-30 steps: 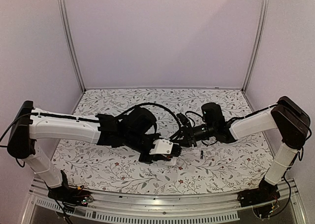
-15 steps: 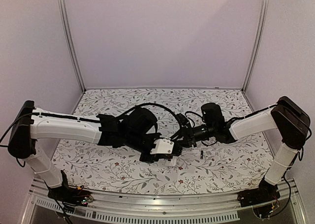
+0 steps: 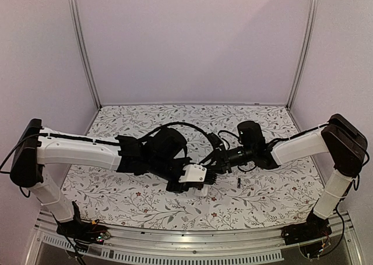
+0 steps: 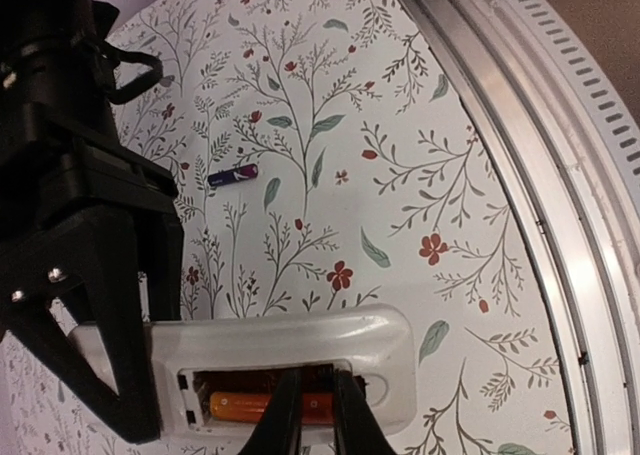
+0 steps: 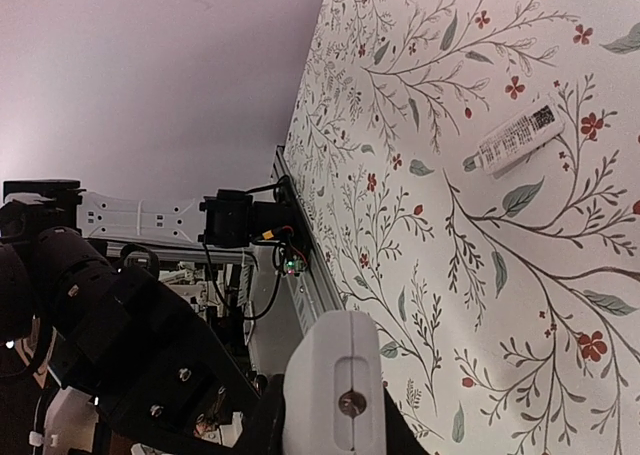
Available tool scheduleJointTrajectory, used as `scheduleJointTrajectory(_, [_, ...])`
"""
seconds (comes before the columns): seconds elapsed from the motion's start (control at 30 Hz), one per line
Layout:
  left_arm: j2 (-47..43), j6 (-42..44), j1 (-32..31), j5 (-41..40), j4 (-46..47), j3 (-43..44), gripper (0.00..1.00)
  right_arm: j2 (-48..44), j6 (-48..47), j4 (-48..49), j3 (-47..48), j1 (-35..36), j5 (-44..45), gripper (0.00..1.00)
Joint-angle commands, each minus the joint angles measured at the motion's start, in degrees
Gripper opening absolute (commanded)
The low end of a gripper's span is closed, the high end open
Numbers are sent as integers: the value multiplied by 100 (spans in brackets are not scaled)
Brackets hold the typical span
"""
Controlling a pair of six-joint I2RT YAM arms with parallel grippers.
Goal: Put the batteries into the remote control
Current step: Load the battery into the battery compartment, then press the battery in the battery compartment.
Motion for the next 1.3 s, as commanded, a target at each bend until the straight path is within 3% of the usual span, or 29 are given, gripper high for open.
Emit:
scheduleJointTrajectory(0.0, [196, -92, 132, -194, 70, -2, 12, -310, -5, 148, 119, 152, -354, 0])
scheduleJointTrajectory(0.53, [312, -283, 411, -120, -375, -137, 3, -862, 107, 596, -91, 159, -375, 0])
scheduleJointTrajectory(0.83, [129, -343, 404, -183, -553, -217, 3, -1047, 136, 598, -225, -8, -146, 0])
scheduleJointTrajectory(1.17, [-661, -1243, 148, -540, 660, -154, 24, -983, -108, 293, -462, -417, 448, 0])
scheduleJointTrajectory(1.27, [-859, -2079, 255, -927, 1171, -276, 45, -1095, -260, 224, -492, -429, 612, 0])
